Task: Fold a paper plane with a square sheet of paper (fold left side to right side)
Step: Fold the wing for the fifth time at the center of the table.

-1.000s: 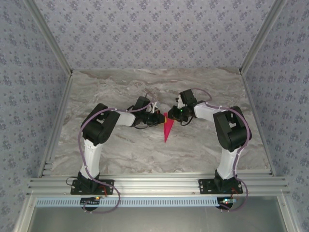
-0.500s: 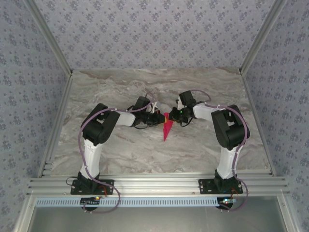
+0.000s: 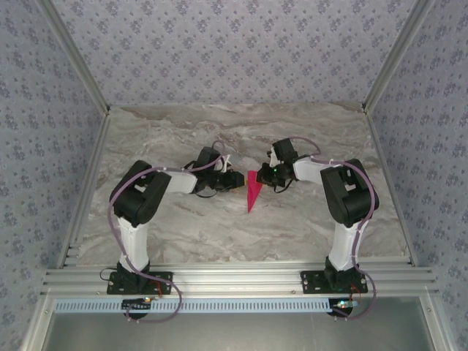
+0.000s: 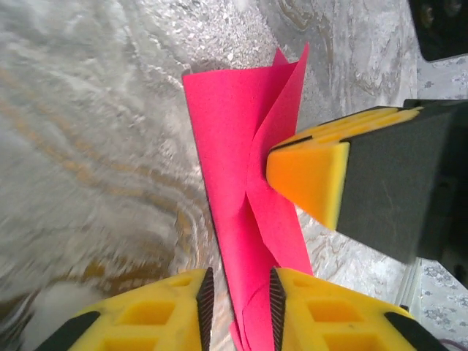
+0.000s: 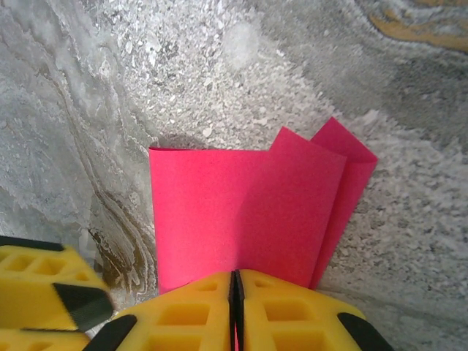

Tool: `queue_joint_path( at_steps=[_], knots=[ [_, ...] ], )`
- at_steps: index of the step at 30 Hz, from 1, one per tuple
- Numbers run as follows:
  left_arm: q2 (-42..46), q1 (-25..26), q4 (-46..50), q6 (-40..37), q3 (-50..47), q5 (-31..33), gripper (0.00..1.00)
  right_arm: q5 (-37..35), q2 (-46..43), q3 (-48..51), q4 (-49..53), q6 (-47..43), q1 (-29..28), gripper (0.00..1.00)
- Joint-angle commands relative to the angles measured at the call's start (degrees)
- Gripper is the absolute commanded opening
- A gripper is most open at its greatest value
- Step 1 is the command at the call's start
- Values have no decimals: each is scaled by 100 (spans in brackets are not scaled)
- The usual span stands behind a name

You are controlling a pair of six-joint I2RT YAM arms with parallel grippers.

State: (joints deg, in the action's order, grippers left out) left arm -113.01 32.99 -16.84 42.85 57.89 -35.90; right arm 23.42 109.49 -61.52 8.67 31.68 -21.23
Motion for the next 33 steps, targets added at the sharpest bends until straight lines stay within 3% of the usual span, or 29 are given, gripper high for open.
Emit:
queue_joint_path(
  at_steps=[1,8,17,33],
  knots=[
    [596,1,215,-148,-180,106,29,-373,215,260,480,-18,66,13],
    [985,492,196,123,-283,-236,27,-356,213,261,483,-44,60,13],
    [461,994,22,418,171,-449,27,-320,215,239,508,-57,49,13],
    [117,1036,563,228,123,-14,27,-357,184,226,570,-113,48,13]
  ],
)
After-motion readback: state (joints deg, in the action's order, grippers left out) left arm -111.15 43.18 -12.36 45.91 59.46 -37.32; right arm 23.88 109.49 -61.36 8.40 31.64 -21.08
